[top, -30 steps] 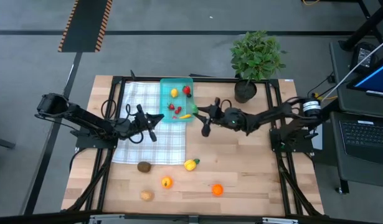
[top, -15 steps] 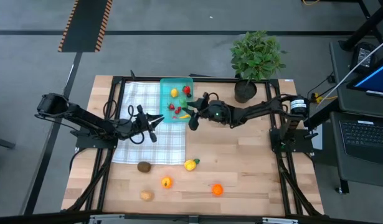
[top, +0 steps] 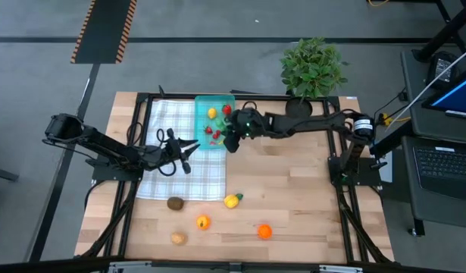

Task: Pick and placing Produce into tupperware
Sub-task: Put the green pea into the blue bin

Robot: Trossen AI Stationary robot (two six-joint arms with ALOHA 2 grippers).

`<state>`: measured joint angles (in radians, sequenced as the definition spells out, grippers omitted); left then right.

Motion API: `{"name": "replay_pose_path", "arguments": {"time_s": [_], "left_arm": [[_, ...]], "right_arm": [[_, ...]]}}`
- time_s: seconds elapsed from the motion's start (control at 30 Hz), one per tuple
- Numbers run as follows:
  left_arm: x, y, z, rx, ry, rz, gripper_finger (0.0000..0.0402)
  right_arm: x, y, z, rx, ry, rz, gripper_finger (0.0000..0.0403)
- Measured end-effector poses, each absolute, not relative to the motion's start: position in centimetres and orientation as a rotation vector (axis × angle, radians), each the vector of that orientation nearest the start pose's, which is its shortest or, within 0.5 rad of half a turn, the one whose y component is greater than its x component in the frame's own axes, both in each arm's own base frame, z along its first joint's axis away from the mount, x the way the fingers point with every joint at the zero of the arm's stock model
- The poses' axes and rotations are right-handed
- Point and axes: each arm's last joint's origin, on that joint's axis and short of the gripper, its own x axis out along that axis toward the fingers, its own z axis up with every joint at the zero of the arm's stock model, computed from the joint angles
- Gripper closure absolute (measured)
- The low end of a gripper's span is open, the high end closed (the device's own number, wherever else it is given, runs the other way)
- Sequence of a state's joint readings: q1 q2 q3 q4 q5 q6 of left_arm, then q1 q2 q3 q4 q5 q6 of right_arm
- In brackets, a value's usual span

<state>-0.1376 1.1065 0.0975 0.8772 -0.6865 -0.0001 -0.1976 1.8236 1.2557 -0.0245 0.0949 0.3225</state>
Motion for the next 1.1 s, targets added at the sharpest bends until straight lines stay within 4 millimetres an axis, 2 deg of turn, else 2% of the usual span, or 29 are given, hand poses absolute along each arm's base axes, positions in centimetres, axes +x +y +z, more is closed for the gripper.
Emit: {"name": "replay_pose_path", "arguments": {"time_s": [0.17, 0.4, 0.6, 0.9, 1.1], "left_arm": [[17.3, -0.6, 15.0, 0.041, 0.142, 0.548, 0.0319], [17.3, -0.6, 14.9, 0.042, 0.147, 0.549, 0.0313], [17.3, -0.6, 14.9, 0.043, 0.147, 0.548, 0.0325], [17.3, -0.6, 14.9, 0.044, 0.151, 0.547, 0.0346], [17.3, -0.6, 14.9, 0.045, 0.152, 0.547, 0.0358]], "right_arm": [[39.4, -9.9, 23.4, 0.484, 0.593, -0.360, 0.0267], [39.1, -11.1, 23.7, 0.500, 0.586, -0.374, 0.0267], [40.2, -11.5, 21.9, 0.469, 0.577, -0.369, 0.0267], [40.9, -13.5, 18.2, 0.490, 0.626, -0.415, 0.0267], [41.2, -13.5, 17.9, 0.444, 0.615, -0.388, 0.0267]]}}
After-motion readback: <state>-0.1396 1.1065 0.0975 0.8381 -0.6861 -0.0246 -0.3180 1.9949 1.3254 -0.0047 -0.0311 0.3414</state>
